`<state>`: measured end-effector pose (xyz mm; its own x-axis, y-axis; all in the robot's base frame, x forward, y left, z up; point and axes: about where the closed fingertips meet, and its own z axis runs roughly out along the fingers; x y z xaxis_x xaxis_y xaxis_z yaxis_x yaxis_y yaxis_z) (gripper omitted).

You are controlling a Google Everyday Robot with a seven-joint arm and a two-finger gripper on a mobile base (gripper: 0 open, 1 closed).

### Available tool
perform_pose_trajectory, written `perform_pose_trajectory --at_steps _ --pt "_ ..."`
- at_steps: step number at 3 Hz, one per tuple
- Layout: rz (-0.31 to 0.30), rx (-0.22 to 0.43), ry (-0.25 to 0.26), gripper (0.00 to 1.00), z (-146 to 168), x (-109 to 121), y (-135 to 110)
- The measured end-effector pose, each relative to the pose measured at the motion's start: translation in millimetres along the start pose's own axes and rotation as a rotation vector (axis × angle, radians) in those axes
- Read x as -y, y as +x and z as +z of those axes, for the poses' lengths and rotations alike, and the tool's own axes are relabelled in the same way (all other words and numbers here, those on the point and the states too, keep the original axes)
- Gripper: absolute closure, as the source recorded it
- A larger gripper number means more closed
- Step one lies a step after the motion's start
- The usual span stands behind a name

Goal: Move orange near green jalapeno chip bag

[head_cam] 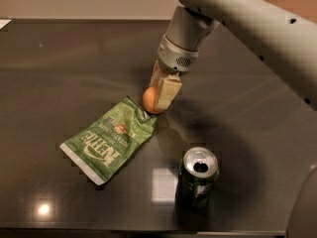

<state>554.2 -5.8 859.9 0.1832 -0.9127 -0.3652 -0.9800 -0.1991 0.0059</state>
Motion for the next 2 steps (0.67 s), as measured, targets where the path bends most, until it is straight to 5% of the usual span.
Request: perform_pose_trajectory --at_steps 2 --pt "-0.001 0.005 0.009 0.0 2.8 3.6 -2.2"
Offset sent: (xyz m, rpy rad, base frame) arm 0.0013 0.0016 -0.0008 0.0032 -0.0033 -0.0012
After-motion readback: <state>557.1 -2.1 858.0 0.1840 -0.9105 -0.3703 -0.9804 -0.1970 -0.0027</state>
